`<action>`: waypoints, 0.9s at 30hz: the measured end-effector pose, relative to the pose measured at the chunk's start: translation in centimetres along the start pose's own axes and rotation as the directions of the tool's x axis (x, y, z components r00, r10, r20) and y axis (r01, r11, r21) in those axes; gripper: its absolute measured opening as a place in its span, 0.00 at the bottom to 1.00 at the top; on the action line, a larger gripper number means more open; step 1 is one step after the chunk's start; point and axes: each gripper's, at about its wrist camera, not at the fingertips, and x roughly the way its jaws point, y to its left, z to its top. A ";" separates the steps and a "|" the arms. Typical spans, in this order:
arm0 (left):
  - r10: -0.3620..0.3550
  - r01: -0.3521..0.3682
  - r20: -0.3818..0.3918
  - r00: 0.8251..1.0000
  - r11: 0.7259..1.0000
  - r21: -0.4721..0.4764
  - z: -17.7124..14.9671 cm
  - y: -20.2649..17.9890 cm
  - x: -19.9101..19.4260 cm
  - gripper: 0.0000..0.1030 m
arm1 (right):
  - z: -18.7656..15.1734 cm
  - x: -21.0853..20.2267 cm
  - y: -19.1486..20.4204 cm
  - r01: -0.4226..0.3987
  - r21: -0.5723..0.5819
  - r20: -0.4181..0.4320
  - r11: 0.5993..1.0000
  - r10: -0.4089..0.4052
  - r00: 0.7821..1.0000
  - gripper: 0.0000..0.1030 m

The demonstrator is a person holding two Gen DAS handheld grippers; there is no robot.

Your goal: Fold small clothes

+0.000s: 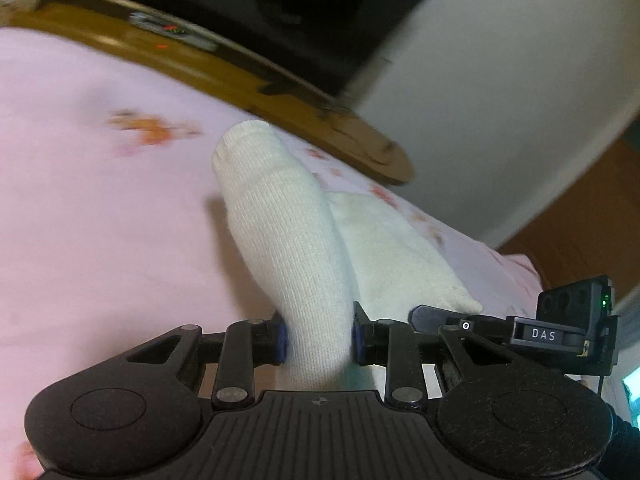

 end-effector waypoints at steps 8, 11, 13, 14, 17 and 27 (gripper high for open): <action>0.058 -0.056 0.011 0.998 0.989 -0.134 -2.6 7.5 -1.8 0.35 | -1.2 7.9 2.2 -0.055 0.024 -0.098 0.998 0.057 0.994 0.33; 0.045 -0.037 0.051 0.998 0.987 -0.155 -3.6 8.1 -1.9 0.44 | -2.0 8.0 0.5 -0.041 0.099 -0.113 0.994 0.052 0.992 0.32; 0.046 -0.036 0.062 0.997 0.987 -0.155 -4.2 7.8 -2.0 0.46 | -2.3 7.2 -0.3 -0.055 0.110 -0.106 0.992 0.066 0.992 0.32; 0.046 -0.035 0.067 0.997 0.988 -0.153 -4.3 7.8 -2.1 0.47 | -2.3 6.7 -0.2 -0.052 0.096 -0.105 0.994 0.062 0.993 0.33; 0.033 -0.020 0.071 0.997 0.985 -0.171 -4.0 8.4 -1.8 0.48 | -1.9 5.7 0.1 -0.041 0.082 -0.098 0.996 0.049 0.994 0.42; 0.042 -0.022 0.106 0.993 0.982 -0.187 -1.9 9.8 -2.0 0.61 | 0.6 4.4 -0.5 -0.046 0.148 -0.048 0.988 0.054 0.997 0.58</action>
